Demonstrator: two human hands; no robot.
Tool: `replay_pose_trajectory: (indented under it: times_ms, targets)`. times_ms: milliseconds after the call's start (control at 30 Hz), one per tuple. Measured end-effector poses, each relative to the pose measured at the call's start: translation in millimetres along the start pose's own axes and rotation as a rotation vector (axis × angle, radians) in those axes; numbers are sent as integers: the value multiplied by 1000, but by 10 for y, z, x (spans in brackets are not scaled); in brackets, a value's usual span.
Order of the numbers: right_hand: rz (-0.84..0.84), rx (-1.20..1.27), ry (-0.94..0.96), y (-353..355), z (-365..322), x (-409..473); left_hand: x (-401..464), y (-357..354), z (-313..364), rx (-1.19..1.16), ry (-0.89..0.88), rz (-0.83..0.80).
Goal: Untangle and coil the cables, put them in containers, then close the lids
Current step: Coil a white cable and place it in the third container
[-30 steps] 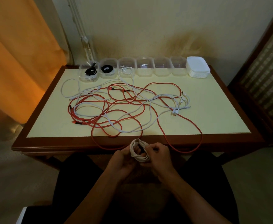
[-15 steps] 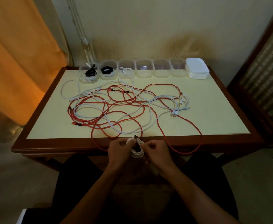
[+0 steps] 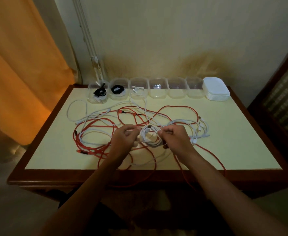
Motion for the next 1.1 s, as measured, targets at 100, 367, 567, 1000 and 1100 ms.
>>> replay_pose_trajectory:
  times_ms: [100,367,567,1000,1100]
  targets:
    - [27,-86,55,-6,-15,471,486,97,98,189,-129,101]
    - [44,-296,240,-93,-232,1736,1685,213,-34,748,-276,117]
    - [28,-419,338,-345,-233,2726,2151,110,-530,1262,-115,-36]
    - [-498,-826,322,-1021,-43,3783,2194,98,-572,1325,-165,-18]
    - [-485,-801,341,-1091,39,3815,2193,94,-578,1319,-169,-14]
Point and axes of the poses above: each hand's wrist, its own x-axis towards the middle knuckle, its own y-axis out of the back of the hand, z = x × y, the point moved 2 cm from there along x, towards the middle knuckle, and after that the axes turned 9 degrees about y, right-handed, at the moved point
